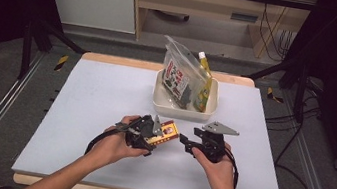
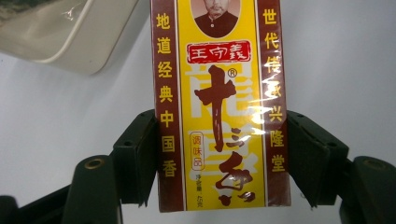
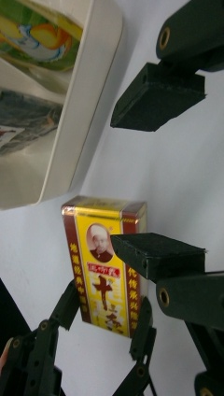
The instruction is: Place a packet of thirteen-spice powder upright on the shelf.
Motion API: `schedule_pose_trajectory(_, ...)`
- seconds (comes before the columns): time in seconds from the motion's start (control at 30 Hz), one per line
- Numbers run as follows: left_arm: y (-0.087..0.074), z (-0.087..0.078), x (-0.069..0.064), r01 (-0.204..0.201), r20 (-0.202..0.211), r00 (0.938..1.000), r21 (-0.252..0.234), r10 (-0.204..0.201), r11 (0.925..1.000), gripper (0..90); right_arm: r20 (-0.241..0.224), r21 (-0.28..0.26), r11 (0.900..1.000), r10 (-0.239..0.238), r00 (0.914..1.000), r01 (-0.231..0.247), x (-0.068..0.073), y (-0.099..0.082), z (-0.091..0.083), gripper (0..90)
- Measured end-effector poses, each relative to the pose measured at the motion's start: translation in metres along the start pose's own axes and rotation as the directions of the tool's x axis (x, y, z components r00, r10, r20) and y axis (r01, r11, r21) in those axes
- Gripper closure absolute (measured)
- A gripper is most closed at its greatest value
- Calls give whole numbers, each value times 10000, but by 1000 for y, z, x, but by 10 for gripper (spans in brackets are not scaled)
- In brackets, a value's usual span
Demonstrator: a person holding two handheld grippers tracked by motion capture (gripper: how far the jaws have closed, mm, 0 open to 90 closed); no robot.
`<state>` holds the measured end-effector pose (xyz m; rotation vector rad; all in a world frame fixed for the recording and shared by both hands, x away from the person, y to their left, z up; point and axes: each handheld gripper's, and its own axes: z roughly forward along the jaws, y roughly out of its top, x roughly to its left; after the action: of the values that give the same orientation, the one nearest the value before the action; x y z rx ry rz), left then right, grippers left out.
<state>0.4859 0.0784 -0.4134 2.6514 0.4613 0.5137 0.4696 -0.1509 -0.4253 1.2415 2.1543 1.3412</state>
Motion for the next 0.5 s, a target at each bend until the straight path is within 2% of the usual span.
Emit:
schedule_pose_trajectory(0.1, 3, 1, -1, -120, 15, 9999, -11, 120, 9999, 321, -151, 178, 9998, -110, 9998, 112, 2, 5, 2, 348)
schedule_pose_trajectory(0.2, 2, 1, -1, -59, -19, 10000, -263, 59, 9996, 321, -547, 519, 9986, -92, 9985, 121, 3, 16, 9, 310)
schedule_pose_trajectory(0.23, 2, 1, -1, -59, -19, 10000, -263, 59, 9996, 321, -547, 519, 9986, -92, 9985, 121, 3, 16, 9, 310)
schedule_pose_trajectory(0.27, 2, 1, -1, -30, 19, 10000, -290, 31, 9996, 321, -589, 612, 9978, -220, 9980, 256, 3, 22, 14, 346)
schedule_pose_trajectory(0.33, 1, 1, -1, -29, 8, 10000, -260, 29, 9997, 321, -452, 977, 9944, -359, 9983, 401, 4, 26, 20, 347)
schedule_pose_trajectory(0.4, 0, 0, 0, -17, -33, 10000, -278, 16, 9996, 321, -397, 1050, 9929, -523, 9978, 562, 5, 28, 23, 346)
schedule_pose_trajectory(0.43, 0, 0, 0, 21, -31, 10000, -318, -22, 9995, 321, -693, 1130, 9922, -447, 9966, 524, 4, 31, 27, 342)
schedule_pose_trajectory(0.47, 0, 0, 0, 33, -33, 10000, -327, -34, 9995, 321, -693, 1130, 9922, -447, 9966, 524, 4, 31, 27, 342)
schedule_pose_trajectory(0.5, -1, 0, 0, 23, -38, 10000, -319, -24, 9995, 321, -828, 1350, 9895, -416, 9957, 525, 5, 33, 31, 332)
